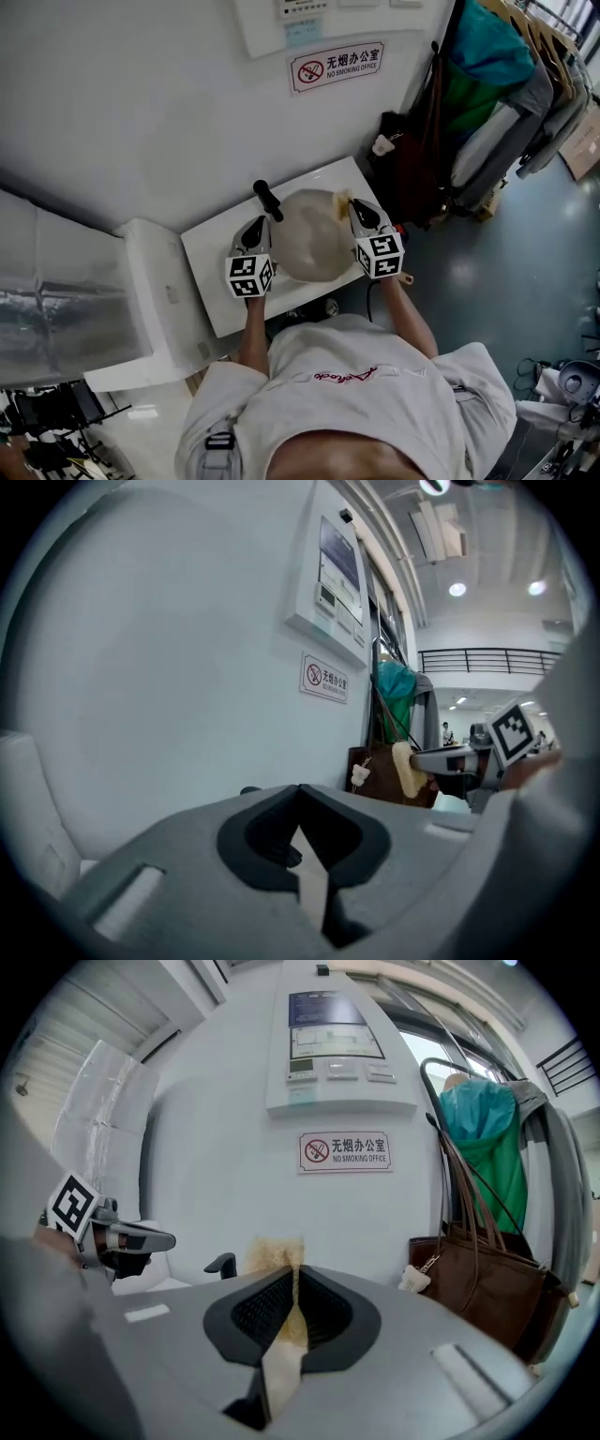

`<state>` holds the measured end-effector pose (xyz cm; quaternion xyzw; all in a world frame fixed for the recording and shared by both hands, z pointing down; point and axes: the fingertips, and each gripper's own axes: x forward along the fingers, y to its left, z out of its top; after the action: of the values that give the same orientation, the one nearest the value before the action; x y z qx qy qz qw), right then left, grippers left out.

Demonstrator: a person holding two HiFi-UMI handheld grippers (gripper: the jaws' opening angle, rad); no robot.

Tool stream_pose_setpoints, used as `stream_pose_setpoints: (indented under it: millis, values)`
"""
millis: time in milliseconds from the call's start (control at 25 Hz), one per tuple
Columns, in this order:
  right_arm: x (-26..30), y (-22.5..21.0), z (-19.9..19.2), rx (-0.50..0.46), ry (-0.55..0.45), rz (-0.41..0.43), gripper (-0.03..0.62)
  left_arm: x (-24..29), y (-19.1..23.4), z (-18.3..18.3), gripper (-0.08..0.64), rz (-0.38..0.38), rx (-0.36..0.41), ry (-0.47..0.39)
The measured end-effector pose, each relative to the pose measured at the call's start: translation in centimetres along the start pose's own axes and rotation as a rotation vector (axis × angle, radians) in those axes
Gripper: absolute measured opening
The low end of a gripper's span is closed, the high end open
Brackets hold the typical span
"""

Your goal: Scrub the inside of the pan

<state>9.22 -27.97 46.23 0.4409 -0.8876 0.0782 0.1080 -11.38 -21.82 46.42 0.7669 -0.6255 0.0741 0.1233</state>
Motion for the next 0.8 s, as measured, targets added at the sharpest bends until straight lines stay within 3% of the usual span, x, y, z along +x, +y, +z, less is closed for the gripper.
stream_pose_setpoints:
  millis: [480, 800]
  values:
    - [1.0, 0.6, 3.6, 0.019, -0.054, -0.07, 0.026, -0.1, 4.0, 4.1, 0.0, -0.014, 0.033, -0.055]
    - [1.8, 1.9, 3.9, 0.012, -0.053, -0.092, 0.026, -0.4, 5.9, 4.5, 0.0, -0.015, 0.029, -0.065]
